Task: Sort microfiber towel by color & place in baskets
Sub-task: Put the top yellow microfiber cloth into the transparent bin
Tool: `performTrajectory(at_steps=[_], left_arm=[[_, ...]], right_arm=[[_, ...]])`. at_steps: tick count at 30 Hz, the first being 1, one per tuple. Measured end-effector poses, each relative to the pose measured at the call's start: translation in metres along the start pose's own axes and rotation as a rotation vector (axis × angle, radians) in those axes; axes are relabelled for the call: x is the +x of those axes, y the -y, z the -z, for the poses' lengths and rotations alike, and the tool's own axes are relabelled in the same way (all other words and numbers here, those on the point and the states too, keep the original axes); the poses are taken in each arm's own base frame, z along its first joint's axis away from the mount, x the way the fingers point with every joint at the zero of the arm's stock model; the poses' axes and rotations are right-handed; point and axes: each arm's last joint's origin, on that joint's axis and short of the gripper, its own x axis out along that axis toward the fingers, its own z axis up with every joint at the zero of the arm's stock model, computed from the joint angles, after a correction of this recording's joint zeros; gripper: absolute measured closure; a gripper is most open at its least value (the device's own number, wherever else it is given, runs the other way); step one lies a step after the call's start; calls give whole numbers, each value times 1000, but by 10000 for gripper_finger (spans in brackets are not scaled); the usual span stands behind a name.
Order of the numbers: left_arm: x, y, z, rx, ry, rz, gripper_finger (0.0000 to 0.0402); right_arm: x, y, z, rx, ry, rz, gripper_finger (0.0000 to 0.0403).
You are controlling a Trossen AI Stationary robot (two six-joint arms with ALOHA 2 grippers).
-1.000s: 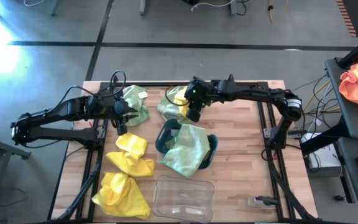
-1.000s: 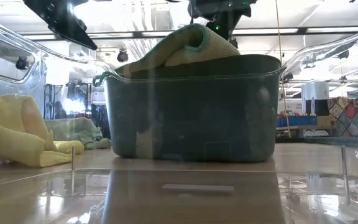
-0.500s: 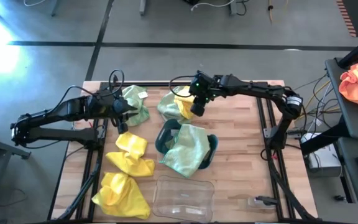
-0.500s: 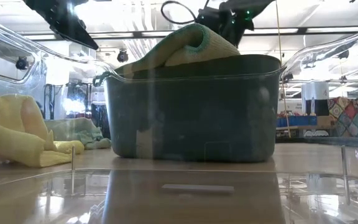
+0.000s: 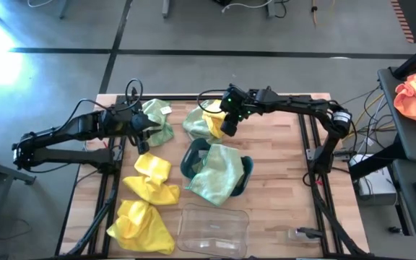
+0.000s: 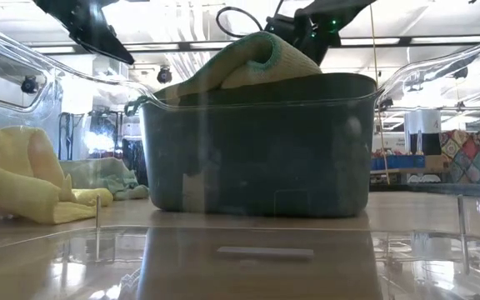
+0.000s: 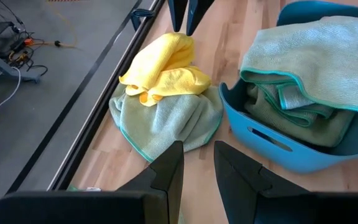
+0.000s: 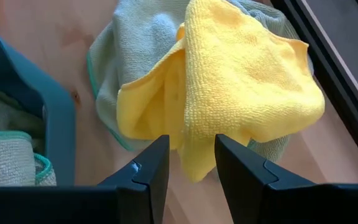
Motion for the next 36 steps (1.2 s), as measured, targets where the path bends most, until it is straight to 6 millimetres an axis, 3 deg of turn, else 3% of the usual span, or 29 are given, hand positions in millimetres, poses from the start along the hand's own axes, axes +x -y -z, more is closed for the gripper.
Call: performTrajectory(at_steps=[9, 20, 25, 34, 36], left_arm=[[0, 0, -1, 29, 8, -1, 327], [0, 0, -1, 33, 7, -1, 327], [0, 0, 0, 33, 6, -1, 327], [0, 0, -1, 21, 7, -1, 327], [0, 0, 0, 16, 6, -1, 327]], right_arm=[[6, 6, 0, 12, -10, 7, 254], [47, 9, 4, 20, -61, -13, 264], [49, 9, 2, 19, -45, -14, 290], [43, 9, 2, 19, -41, -17, 385], [42, 9, 2, 28, -39, -30, 391]])
